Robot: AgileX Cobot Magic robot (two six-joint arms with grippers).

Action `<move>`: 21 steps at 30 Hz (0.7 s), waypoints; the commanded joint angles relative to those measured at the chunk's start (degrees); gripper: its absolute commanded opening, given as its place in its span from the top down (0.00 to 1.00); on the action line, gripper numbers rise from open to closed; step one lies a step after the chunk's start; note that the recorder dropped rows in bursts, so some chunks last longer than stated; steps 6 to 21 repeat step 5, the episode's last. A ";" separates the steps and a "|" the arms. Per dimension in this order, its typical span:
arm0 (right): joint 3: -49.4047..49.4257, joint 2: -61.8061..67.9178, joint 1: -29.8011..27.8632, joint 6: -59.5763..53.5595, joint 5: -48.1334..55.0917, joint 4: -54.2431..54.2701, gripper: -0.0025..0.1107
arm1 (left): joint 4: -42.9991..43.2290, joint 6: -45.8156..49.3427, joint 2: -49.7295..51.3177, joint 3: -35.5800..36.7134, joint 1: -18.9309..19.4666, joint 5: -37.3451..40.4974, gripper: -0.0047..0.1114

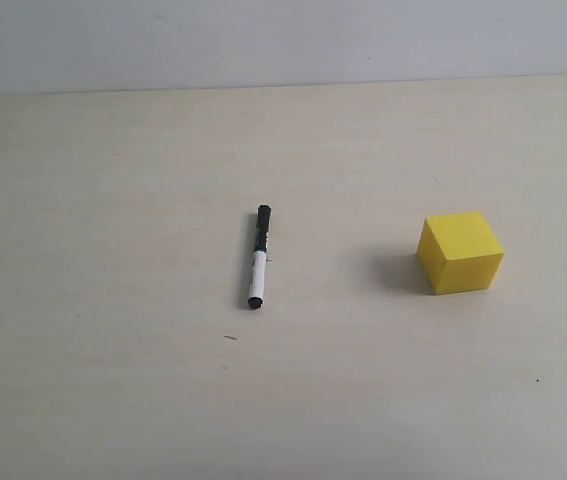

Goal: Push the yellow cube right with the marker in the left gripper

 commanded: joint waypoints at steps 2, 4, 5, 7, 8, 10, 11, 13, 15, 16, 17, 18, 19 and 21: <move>0.25 -0.27 -0.35 -0.27 -0.24 0.05 0.98 | -0.27 -0.04 -0.33 0.19 0.13 -0.77 0.96; 0.25 -0.27 -0.35 -0.27 -0.24 0.05 0.98 | -0.27 -0.04 -0.33 0.19 0.13 -0.77 0.96; 0.25 -0.27 -0.35 -0.27 -0.24 0.05 0.98 | -0.27 -0.04 -0.33 0.19 0.13 -0.77 0.96; 0.25 -0.27 -0.35 -0.27 -0.24 0.05 0.98 | -0.27 -0.04 -0.33 0.19 0.13 -0.77 0.96; 0.25 -0.27 -0.35 -0.27 -0.24 0.05 0.98 | -0.27 -0.04 -0.33 0.19 0.13 -0.77 0.96; 0.25 -0.27 -0.35 -0.27 -0.24 0.05 0.98 | -0.27 -0.04 -0.33 0.19 0.13 -0.77 0.96; 0.25 -0.27 -0.35 -0.27 -0.24 0.05 0.98 | -0.27 -0.04 -0.33 0.19 0.13 -0.77 0.96; 0.25 -0.27 -0.35 -0.27 -0.24 0.05 0.98 | -0.27 -0.04 -0.33 0.19 0.13 -0.77 0.96; 0.25 -0.27 -0.35 -0.27 -0.24 0.05 0.98 | -0.27 -0.04 -0.33 0.19 0.13 -0.77 0.96; 0.25 -0.27 -0.35 -0.27 -0.24 0.05 0.98 | -0.27 -0.04 -0.33 0.19 0.13 -0.77 0.96; 0.25 -0.27 -0.35 -0.27 -0.24 0.05 0.98 | -0.27 -0.04 -0.33 0.19 0.13 -0.77 0.96; 0.25 -0.27 -0.35 -0.27 -0.24 0.05 0.98 | -0.27 -0.04 -0.33 0.19 0.13 -0.77 0.96; 0.25 -0.27 -0.35 -0.27 -0.24 0.05 0.98 | -0.27 -0.04 -0.33 0.19 0.13 -0.77 0.96; 0.25 -0.27 -0.35 -0.27 -0.24 0.05 0.98 | -0.27 -0.04 -0.33 0.19 0.13 -0.77 0.96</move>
